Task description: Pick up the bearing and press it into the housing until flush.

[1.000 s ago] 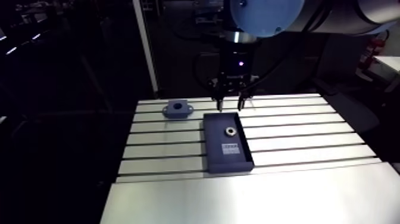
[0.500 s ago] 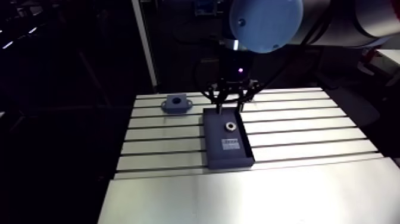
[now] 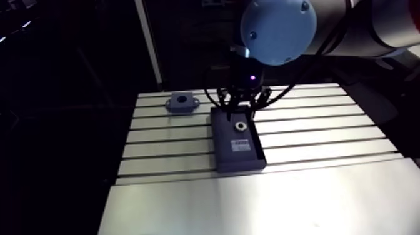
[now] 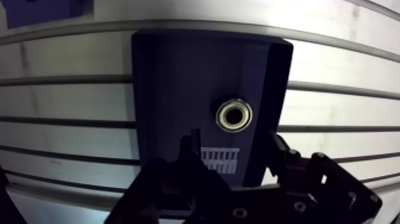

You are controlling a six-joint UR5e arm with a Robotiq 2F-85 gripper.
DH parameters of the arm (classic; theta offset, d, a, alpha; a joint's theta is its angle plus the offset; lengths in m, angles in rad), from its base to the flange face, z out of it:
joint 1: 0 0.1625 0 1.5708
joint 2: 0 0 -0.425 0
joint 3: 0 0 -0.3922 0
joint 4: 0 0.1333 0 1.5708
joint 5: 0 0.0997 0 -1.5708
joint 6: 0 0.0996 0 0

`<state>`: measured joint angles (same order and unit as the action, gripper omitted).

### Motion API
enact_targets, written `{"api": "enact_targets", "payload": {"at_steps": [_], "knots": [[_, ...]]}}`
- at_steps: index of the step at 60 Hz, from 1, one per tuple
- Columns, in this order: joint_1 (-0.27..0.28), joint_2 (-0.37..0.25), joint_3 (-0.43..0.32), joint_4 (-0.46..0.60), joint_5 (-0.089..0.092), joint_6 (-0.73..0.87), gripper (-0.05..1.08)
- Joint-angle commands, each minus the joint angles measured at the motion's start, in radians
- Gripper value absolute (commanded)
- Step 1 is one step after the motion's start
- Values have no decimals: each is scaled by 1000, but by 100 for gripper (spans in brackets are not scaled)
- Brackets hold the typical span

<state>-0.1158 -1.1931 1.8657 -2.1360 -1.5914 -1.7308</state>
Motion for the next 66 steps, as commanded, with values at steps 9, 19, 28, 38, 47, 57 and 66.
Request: {"api": "enact_targets", "payload": {"at_steps": [9,19,28,38,47,57,66], "knots": [[-1,34,2,-25,-4,0,41],[-1,48,2,-37,-6,1,41],[-1,54,0,-46,-8,3,41],[1,59,2,-46,-8,4,41],[1,59,2,-48,-8,4,41],[1,60,2,-48,-6,4,41],[1,62,2,-48,-6,4,41]]}}
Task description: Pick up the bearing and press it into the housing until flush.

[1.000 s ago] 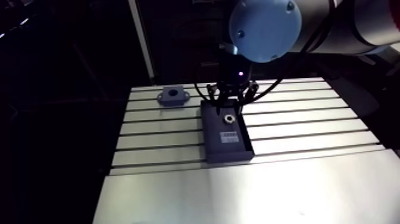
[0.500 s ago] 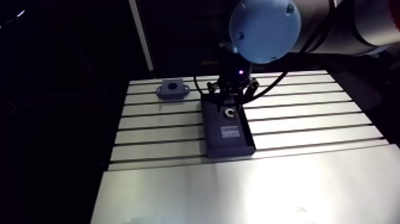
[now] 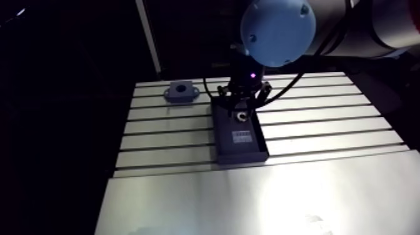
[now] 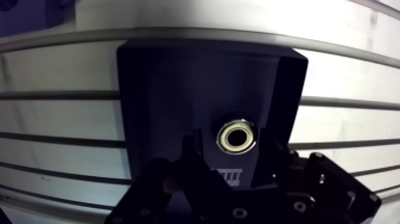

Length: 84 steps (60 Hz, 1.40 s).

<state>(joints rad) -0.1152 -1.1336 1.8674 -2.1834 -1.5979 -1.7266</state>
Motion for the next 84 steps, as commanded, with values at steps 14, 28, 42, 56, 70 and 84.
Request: {"api": "enact_targets", "payload": {"at_steps": [14,28,42,56,70,84], "knots": [[0,4,0,0,0,0,41],[0,9,0,-2,0,0,41],[0,9,0,-2,-1,2,41],[0,9,0,-2,0,5,43],[0,9,0,-2,0,5,45],[0,9,0,-3,0,6,48]]}}
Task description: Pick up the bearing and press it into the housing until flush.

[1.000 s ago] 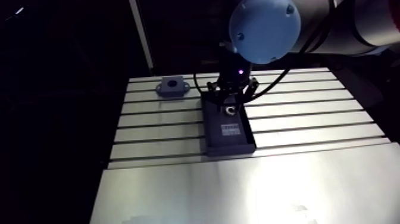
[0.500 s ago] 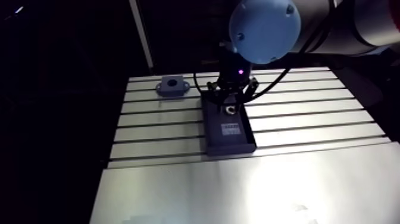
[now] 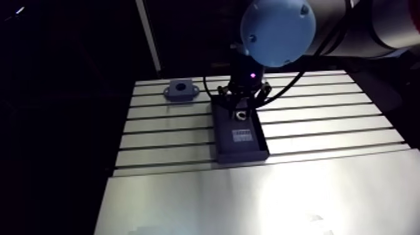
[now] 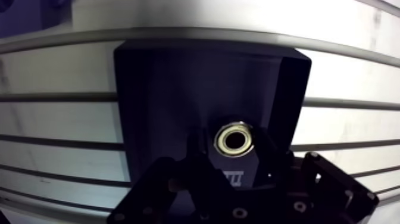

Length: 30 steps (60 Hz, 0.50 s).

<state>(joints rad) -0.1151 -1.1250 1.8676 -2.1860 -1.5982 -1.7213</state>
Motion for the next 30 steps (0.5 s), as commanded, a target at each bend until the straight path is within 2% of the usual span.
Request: {"api": "enact_targets", "payload": {"at_steps": [1,30], "knots": [[0,0,0,-1,1,0,48],[0,0,2,1,1,1,50]]}}
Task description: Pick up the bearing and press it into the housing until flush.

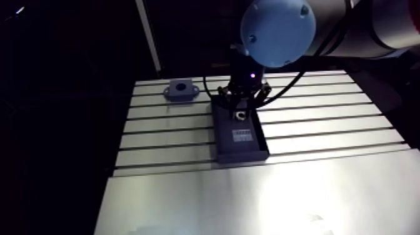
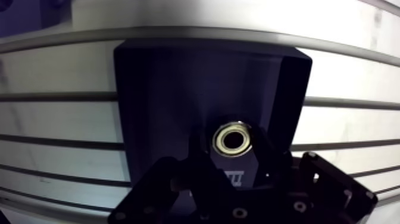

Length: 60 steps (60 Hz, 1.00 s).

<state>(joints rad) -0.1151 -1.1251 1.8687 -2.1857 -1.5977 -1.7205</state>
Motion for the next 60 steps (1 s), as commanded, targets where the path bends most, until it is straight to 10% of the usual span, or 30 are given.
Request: {"api": "enact_targets", "payload": {"at_steps": [1,60], "knots": [[0,0,0,0,0,0,50],[0,-15,4,2,4,-3,56]]}}
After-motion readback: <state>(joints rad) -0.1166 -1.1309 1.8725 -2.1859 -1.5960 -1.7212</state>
